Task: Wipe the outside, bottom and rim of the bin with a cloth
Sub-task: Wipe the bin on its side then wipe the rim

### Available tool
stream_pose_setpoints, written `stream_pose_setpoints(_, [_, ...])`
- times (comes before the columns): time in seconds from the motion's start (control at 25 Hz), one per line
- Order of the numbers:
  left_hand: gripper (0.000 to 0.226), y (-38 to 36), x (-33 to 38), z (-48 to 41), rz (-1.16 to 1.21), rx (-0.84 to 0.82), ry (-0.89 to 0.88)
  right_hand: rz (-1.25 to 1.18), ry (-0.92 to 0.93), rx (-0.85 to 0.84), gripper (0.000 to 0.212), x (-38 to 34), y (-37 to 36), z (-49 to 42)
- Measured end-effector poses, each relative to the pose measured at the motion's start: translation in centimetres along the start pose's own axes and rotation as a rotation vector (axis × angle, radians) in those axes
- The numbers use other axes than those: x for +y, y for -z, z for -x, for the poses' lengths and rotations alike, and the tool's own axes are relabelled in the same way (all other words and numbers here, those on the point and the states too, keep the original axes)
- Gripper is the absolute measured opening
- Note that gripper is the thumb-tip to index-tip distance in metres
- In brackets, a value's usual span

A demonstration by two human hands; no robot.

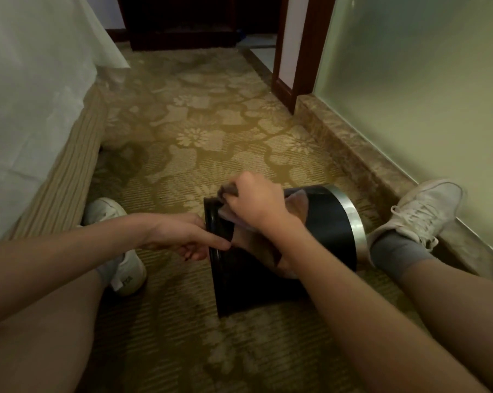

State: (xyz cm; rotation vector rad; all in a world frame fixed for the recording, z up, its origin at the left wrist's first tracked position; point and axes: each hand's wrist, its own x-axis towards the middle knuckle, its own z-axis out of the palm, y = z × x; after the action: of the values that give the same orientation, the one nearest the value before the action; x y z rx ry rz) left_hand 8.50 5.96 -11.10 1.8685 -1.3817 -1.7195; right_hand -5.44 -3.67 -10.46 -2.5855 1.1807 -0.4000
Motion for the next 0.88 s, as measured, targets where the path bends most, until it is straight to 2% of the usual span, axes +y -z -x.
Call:
stream_pose_setpoints(0.2, [0.032, -1.5, 0.2, 0.5, -0.091, -0.178, -0.017, 0.242, -0.388, 0.003, 0.019, 13.1, 7.3, 2.6])
stream_pose_setpoints(0.28, [0.026, -2.4, 0.0, 0.8, -0.139, -0.241, -0.031, 0.153, -0.600, -0.042, 0.015, 17.9, 6.1, 3.9])
stream_pose_setpoints(0.32, [0.019, -2.8, 0.0, 1.0, -0.148, -0.269, -0.035, 0.230, -0.661, -0.022, 0.013, 23.5, 5.1, 4.9])
stream_pose_setpoints(0.36, [0.014, -3.1, 0.0, 1.1, -0.158, -0.288, -0.043, 0.086, -0.796, -0.004, 0.018, 29.6, 1.2, 4.6])
stream_pose_setpoints(0.4, [0.011, -3.3, 0.1, 1.1, -0.164, -0.289, -0.054, -0.217, -1.023, 0.178, 0.029, 33.6, -2.9, 3.8])
stream_pose_setpoints(0.44, [0.011, -3.3, 0.1, 1.1, -0.161, -0.277, -0.063, -0.687, -1.040, 0.283, 0.042, 34.1, -4.4, 3.3])
stream_pose_setpoints(0.48, [0.011, -3.1, 0.1, 1.1, -0.146, -0.258, -0.069, -0.844, -0.992, 0.237, 0.044, 33.1, -4.4, 3.7])
stream_pose_setpoints(0.52, [0.013, -2.9, 0.1, 1.1, -0.128, -0.240, -0.072, -0.936, -0.922, 0.133, 0.038, 30.4, -2.3, 5.1])
stream_pose_setpoints(0.56, [0.017, -2.6, 0.1, 1.1, -0.119, -0.225, -0.074, -1.075, -0.970, 0.009, 0.031, 24.7, 1.1, 6.1])
stream_pose_setpoints(0.6, [0.020, -2.3, 0.2, 1.1, -0.121, -0.212, -0.074, -1.120, -0.989, -0.087, 0.027, 20.5, 3.8, 6.1])
stream_pose_setpoints(0.64, [0.021, -2.1, 0.2, 1.1, -0.129, -0.191, -0.077, -1.194, -0.935, -0.147, 0.025, 19.7, 4.7, 4.9])
stream_pose_setpoints(0.72, [0.020, -1.9, 0.2, 1.2, -0.134, -0.149, -0.095, -1.222, -0.878, -0.167, 0.026, 19.2, 5.7, 4.5])
stream_pose_setpoints(0.76, [0.018, -1.8, 0.1, 1.3, -0.133, -0.139, -0.106, -1.205, -0.877, -0.155, 0.027, 19.0, 5.6, 4.2])
stream_pose_setpoints(0.88, [0.025, -1.2, -0.2, 1.4, -0.111, -0.106, -0.149, -1.229, -0.829, 0.057, 0.031, 18.6, 4.3, 3.1])
